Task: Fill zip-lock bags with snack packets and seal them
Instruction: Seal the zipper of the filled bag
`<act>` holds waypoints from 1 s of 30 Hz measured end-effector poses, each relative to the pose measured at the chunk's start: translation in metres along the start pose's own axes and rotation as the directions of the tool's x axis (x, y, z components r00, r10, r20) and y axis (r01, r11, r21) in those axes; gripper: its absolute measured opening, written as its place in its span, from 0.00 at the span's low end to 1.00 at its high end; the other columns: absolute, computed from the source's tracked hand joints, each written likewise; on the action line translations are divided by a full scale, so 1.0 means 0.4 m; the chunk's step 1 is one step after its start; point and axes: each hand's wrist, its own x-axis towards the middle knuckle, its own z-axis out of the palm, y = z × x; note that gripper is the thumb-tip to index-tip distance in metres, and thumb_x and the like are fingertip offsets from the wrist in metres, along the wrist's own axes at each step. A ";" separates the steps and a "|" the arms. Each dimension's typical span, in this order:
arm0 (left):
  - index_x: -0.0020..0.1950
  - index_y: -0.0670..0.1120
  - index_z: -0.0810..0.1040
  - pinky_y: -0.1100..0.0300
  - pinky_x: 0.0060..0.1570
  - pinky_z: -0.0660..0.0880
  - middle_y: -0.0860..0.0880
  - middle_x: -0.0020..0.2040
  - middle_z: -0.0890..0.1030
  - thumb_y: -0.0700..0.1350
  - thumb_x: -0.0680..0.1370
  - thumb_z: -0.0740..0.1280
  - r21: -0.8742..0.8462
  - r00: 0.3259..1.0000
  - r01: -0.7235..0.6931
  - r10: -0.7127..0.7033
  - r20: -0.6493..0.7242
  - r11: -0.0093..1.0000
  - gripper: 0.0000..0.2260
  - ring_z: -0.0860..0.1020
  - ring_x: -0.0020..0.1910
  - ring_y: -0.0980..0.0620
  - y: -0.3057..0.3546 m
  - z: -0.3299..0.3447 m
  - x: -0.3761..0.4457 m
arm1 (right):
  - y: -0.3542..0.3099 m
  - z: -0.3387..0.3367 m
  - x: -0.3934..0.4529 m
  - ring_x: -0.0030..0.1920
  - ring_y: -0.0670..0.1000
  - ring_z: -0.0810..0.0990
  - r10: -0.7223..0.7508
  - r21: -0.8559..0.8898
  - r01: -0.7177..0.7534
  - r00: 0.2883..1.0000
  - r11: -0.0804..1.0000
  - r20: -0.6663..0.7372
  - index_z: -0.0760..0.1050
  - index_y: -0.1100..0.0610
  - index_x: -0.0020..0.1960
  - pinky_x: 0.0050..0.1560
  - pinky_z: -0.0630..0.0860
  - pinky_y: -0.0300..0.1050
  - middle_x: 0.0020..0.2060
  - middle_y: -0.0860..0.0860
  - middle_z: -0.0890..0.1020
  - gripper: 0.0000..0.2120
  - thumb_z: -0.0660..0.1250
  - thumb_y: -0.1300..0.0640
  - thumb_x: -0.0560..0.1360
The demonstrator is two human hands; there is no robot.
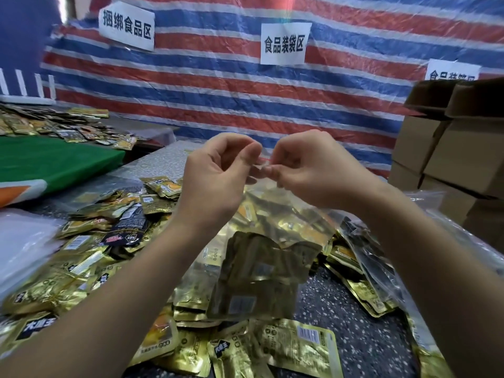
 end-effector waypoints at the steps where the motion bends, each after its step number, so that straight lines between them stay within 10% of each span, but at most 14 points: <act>1: 0.49 0.48 0.80 0.60 0.39 0.81 0.47 0.41 0.85 0.49 0.78 0.68 0.004 1.000 0.016 -0.016 0.010 1.000 0.05 0.85 0.39 0.50 0.002 -0.001 0.001 | -0.003 -0.008 -0.003 0.37 0.53 0.81 0.000 0.015 0.000 1.000 1.000 -0.012 0.80 0.55 0.41 0.39 0.80 0.55 0.35 0.51 0.82 0.07 0.72 0.53 0.77; 30: 0.44 0.44 0.82 0.58 0.37 0.81 0.49 0.35 0.84 0.46 0.80 0.66 0.049 0.993 0.094 -0.097 0.064 0.994 0.09 0.82 0.33 0.52 0.001 -0.009 0.010 | -0.018 -0.019 -0.015 0.36 0.50 0.82 0.029 0.057 -0.027 0.999 0.998 -0.036 0.80 0.53 0.43 0.42 0.81 0.58 0.32 0.46 0.82 0.09 0.66 0.54 0.81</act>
